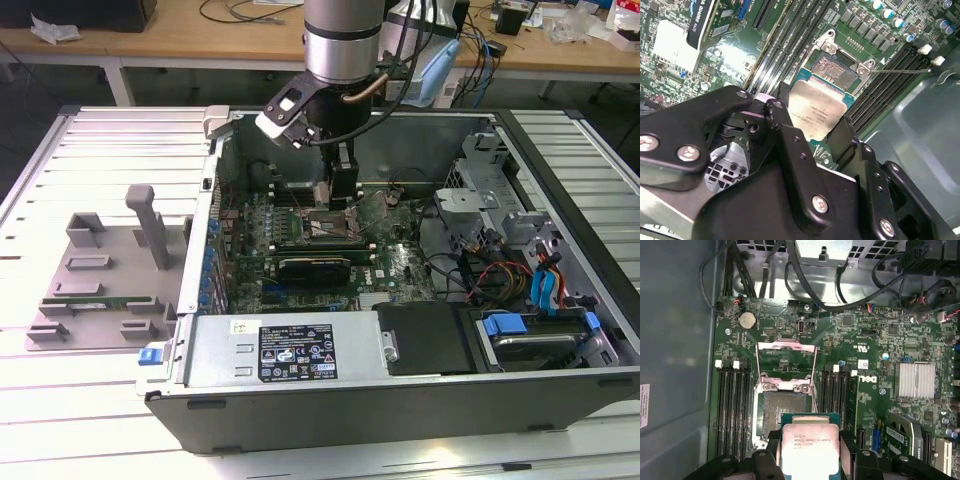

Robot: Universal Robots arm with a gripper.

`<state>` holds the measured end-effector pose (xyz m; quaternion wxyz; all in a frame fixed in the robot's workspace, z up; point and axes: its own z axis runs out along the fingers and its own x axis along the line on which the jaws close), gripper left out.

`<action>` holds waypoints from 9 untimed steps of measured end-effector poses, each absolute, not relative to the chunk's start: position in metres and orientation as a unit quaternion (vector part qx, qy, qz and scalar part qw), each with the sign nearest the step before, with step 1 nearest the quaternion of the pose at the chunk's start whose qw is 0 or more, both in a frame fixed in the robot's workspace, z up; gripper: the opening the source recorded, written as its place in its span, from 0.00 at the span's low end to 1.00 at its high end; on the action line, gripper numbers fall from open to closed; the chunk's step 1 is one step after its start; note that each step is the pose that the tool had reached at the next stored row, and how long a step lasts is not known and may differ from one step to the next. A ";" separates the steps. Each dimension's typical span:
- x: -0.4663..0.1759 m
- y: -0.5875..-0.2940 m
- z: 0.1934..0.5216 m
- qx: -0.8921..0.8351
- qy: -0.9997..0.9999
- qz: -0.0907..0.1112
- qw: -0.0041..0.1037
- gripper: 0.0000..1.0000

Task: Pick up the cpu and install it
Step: 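Place the cpu into insertion slot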

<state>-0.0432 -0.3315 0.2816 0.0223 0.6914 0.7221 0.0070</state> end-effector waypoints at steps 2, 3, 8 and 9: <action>-0.043 -0.332 0.278 0.692 0.722 0.016 0.015 0.55; -0.043 -0.332 0.276 0.692 0.722 0.016 0.015 0.55; -0.042 -0.332 0.265 0.699 0.714 0.018 0.013 0.55; -0.042 -0.332 0.264 0.700 0.714 0.018 0.013 0.55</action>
